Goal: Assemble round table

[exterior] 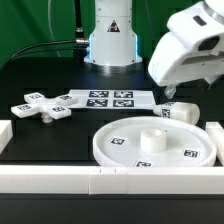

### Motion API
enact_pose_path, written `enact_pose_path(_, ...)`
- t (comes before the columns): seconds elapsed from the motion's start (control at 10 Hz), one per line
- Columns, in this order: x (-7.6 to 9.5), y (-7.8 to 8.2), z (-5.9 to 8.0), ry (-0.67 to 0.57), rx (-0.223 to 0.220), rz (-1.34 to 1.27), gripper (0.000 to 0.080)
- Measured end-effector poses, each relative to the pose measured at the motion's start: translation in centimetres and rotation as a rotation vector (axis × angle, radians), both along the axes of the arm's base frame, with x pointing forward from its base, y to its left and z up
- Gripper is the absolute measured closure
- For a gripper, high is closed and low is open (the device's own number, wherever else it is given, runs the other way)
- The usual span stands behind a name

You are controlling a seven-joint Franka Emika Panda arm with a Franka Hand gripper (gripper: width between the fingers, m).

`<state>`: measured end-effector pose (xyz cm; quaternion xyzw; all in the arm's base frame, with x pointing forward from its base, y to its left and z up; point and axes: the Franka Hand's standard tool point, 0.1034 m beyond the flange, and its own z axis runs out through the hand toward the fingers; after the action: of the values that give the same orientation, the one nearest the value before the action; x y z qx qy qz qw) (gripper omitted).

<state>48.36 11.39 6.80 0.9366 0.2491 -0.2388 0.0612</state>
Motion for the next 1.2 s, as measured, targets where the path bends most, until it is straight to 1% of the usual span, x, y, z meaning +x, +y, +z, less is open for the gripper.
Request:
enact_pose_path(0.1,-0.2,0.1,-0.2,0.045,-0.019,0.001,0.0151)
enact_pose_path(0.2,-0.7,0.0,-0.2,0.122,-0.053,0.001,0.0151)
enact_pose_path(0.3,-1.2,-0.2,-0.5,0.177,-0.108,-0.015,0.0151)
enact_pose_path(0.4,-1.8,-0.6,-0.9,0.259,-0.163,-0.027,0.0151)
enact_pose_path(0.5,-1.5,-1.0,-1.4,0.317,-0.215,-0.008,0.0151)
enact_pose_path(0.6,-1.4,-0.9,-1.6,0.336,-0.220,-0.005,0.0151)
enact_pose_path(0.7,-2.3,-1.1,-1.3,0.411,-0.255,-0.006,0.0151)
enact_pose_path(0.8,-2.6,-1.0,-1.8,0.488,-0.290,-0.007,0.0151)
enact_pose_path(0.9,-2.6,-0.8,-2.2,0.534,-0.309,-0.008,0.0151)
enact_pose_path(1.0,-2.0,-0.4,-3.2,0.505,-0.292,-0.004,0.0151)
enact_pose_path(1.1,-2.0,-0.4,-3.4,0.503,-0.289,-0.004,0.0151)
enact_pose_path(1.2,-2.0,-0.2,-4.1,0.495,-0.283,-0.001,0.0151)
